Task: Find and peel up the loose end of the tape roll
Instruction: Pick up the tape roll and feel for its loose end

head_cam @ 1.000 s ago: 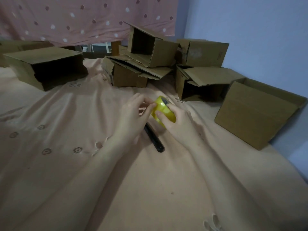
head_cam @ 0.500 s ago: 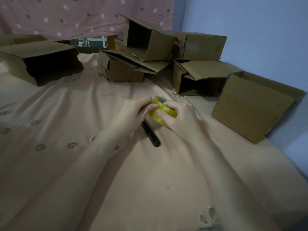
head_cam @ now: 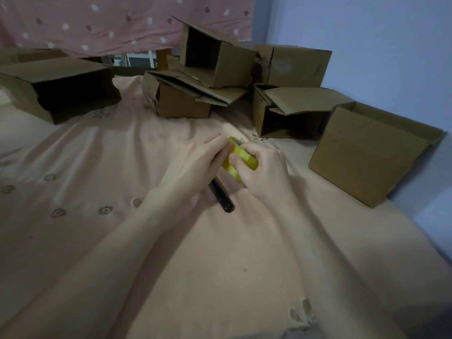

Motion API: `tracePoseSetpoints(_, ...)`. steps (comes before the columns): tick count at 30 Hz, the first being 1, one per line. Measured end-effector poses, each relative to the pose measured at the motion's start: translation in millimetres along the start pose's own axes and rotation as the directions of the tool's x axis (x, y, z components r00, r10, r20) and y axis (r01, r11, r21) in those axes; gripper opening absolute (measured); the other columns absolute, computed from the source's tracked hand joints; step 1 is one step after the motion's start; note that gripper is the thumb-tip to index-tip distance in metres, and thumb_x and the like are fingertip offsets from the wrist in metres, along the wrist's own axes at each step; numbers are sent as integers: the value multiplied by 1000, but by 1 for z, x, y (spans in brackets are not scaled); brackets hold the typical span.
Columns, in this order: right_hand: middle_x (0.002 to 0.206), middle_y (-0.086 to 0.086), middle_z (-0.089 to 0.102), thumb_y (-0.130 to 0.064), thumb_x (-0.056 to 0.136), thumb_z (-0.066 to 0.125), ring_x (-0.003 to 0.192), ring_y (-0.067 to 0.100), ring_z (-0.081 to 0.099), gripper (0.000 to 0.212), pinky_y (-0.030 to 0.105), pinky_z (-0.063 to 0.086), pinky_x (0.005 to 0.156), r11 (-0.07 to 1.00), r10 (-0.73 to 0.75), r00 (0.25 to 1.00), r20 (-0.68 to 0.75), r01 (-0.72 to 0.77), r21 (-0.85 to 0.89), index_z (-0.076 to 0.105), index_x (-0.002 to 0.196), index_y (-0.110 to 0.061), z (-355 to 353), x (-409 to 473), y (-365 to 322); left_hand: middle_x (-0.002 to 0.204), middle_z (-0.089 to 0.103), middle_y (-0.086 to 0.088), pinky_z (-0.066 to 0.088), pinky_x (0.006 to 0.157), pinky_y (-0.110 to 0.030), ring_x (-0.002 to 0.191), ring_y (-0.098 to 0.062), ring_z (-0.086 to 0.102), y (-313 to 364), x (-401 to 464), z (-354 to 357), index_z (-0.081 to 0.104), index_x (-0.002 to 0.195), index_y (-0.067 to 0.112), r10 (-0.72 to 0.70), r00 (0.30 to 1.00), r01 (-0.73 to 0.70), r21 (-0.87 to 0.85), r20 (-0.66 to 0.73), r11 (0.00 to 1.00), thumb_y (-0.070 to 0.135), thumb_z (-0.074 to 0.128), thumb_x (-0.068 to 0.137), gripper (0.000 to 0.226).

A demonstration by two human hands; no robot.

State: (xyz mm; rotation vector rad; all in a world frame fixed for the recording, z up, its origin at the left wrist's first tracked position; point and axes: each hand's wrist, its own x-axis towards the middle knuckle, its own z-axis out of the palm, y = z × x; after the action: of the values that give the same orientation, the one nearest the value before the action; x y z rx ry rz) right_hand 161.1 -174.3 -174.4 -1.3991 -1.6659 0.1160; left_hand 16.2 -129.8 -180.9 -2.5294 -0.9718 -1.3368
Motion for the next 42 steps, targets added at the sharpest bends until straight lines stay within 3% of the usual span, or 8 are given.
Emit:
tracePoseSetpoints(7,77,5,67,-37,85,56,75,28,59,22,27,32,63,979,-149,981,-126,128,-161,65,87,-17,1,-4,-7,68,39,-3,21,55,-18,61,-6,25,7,-1,-2,45,68,3,-14,993,17,18,-121,1000,15,45,98,32)
tracePoseSetpoints(9,79,6,70,-31,85,62,71,30,62,18,27,38,59,950,-231,960,-161,186,-252,67,93,-15,-1,-5,-8,68,37,1,21,53,-20,60,-8,26,7,-2,-3,47,70,3,-57,990,60,21,-126,998,18,45,98,32)
tracePoseSetpoints(15,78,8,72,-22,84,60,66,27,59,21,30,43,70,930,-280,954,-104,243,-275,64,102,-13,2,-2,-2,70,60,5,49,62,-42,67,-15,57,-1,-4,-3,60,72,13,-253,962,240,-120,-106,963,44,49,94,40)
tracePoseSetpoints(20,92,5,72,-29,86,50,86,28,63,28,33,36,84,938,-243,970,-12,231,-259,62,108,-17,6,4,6,72,61,4,49,62,-32,73,-10,60,6,1,0,55,70,14,-427,900,394,-261,-84,881,56,56,84,44)
tracePoseSetpoints(25,71,4,69,-16,80,63,70,24,61,14,26,29,75,916,-308,951,-28,289,-278,67,93,-13,6,3,0,66,46,-2,37,58,-18,63,-10,46,10,4,0,46,68,12,-575,818,487,-522,-7,700,44,67,83,41)
tracePoseSetpoints(34,70,5,66,-21,85,60,70,26,59,10,28,29,75,898,-320,947,-9,300,-322,65,88,-13,4,4,3,74,61,2,43,59,-9,63,0,57,14,6,-4,61,86,9,-637,755,568,-641,155,517,31,63,88,21)
tracePoseSetpoints(38,75,5,68,-24,86,60,74,26,60,12,27,29,77,897,-307,951,-13,285,-339,66,92,-16,2,5,5,76,63,3,43,58,-6,61,4,59,13,5,-4,62,92,6,-642,743,588,-644,190,490,26,63,89,20)
tracePoseSetpoints(42,80,5,69,-25,87,58,78,26,60,14,28,30,79,899,-284,959,9,269,-346,65,95,-18,3,6,7,76,64,4,46,60,-10,64,-1,61,14,6,-5,65,91,8,-625,767,567,-606,143,558,24,64,88,16)
